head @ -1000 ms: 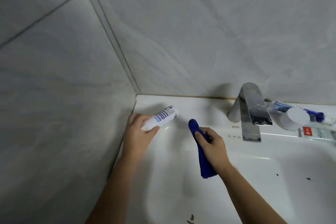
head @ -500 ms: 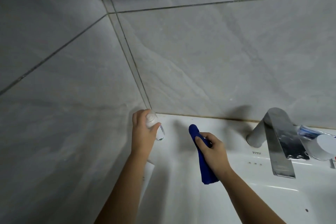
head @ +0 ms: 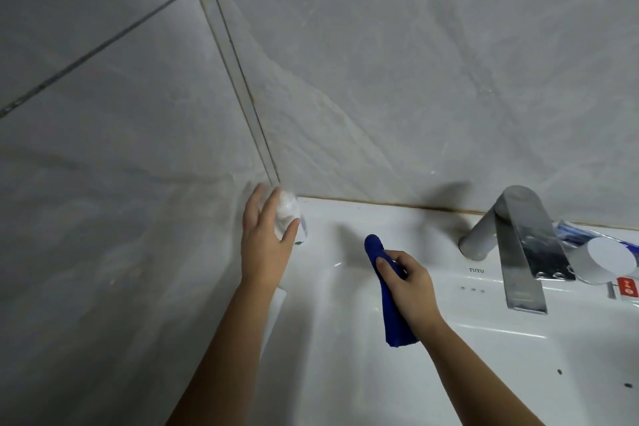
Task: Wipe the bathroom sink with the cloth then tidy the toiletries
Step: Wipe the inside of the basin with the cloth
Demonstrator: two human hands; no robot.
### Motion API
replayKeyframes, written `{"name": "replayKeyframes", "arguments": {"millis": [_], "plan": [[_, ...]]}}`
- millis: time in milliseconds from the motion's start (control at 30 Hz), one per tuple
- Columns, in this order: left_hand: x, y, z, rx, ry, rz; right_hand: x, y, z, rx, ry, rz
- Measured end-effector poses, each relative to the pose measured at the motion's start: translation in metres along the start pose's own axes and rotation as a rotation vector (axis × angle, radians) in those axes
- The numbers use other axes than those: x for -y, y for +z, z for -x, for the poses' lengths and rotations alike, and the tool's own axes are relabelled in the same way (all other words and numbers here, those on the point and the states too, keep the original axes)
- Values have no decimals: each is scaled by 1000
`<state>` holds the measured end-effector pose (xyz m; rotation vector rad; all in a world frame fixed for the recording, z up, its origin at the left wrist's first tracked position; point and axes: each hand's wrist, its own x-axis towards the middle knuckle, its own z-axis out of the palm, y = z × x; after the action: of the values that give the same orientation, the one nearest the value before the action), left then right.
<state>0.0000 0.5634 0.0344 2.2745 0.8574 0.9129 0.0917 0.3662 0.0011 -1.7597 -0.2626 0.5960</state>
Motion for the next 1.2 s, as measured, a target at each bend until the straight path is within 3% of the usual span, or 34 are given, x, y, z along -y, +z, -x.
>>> {"name": "replayKeyframes", "arguments": {"millis": [100,300,400,500,700,833,867,900,967,1033,1167,1200], "plan": [[-1,-5,45,-59,133,-71,-21,-13,13,-4,39,23],[23,-2,172,195,136,-215,-83,-27,40,53,133,254],[41,-3,213,303,91,-351,-111,-15,42,144,80,375],[50,1,227,368,85,-432,-133,6,22,227,-43,445],[53,1,224,343,-1,-402,-162,41,-9,257,-290,649],[51,1,222,342,-16,-405,-190,28,19,621,-909,759],[52,1,221,336,-17,-400,-190,24,4,677,-957,810],[53,1,222,332,-18,-395,-186,25,-13,648,-874,859],[53,0,223,326,-13,-398,-179,27,-42,359,-629,862],[53,1,223,314,1,-411,-185,24,-31,226,-631,810],[51,0,221,314,-12,-402,-214,0,27,820,-1101,815],[51,1,222,312,-4,-401,-212,-2,17,891,-1167,823]]}}
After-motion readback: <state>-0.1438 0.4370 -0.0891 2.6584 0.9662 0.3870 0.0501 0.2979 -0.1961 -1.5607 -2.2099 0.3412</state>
